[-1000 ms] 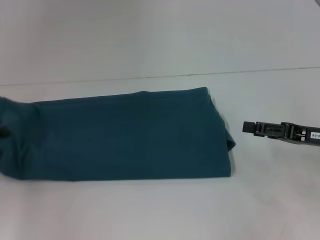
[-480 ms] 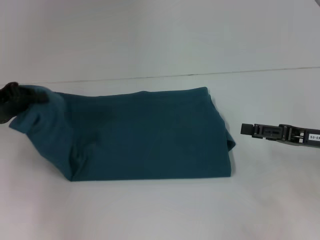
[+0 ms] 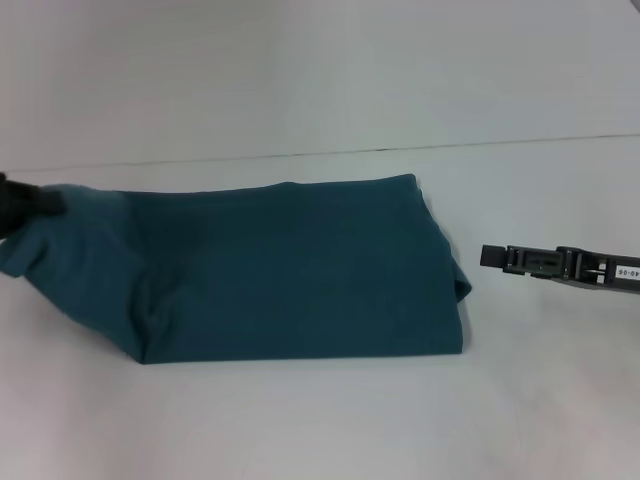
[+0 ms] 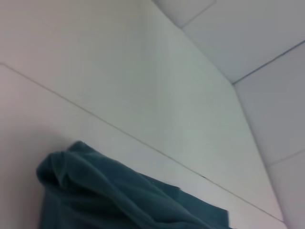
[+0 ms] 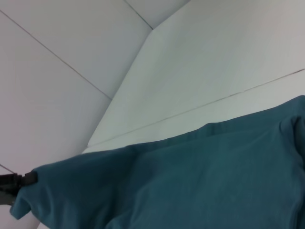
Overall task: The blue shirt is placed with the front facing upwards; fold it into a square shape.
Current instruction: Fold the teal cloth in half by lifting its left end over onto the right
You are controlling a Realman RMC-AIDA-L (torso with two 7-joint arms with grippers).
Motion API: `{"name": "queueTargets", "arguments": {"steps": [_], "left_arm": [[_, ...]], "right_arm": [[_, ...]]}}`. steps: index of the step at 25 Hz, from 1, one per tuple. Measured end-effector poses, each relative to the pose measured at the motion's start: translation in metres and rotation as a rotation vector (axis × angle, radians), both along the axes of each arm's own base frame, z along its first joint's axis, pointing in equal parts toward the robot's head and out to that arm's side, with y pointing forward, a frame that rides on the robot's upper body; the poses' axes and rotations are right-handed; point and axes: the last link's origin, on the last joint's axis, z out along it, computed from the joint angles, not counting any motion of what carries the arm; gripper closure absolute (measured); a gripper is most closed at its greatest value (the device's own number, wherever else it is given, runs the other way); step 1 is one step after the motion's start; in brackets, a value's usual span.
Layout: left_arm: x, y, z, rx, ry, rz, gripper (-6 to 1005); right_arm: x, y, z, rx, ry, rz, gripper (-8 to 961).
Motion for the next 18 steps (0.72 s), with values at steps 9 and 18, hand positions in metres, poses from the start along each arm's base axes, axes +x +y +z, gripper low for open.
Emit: {"name": "queueTargets", "arguments": {"steps": [9,18], "left_arm": [[0.024,0.002,0.0,-0.028,-0.042,-0.09,898],[0.092,0.02,-0.05,-0.127,-0.069,-0.26,898]], "right_arm": [[-0.002,0.002,-0.002,0.002,-0.002,0.009,186],[-0.003,0.001,-0.004,-0.004,0.0,0.018,187]]}}
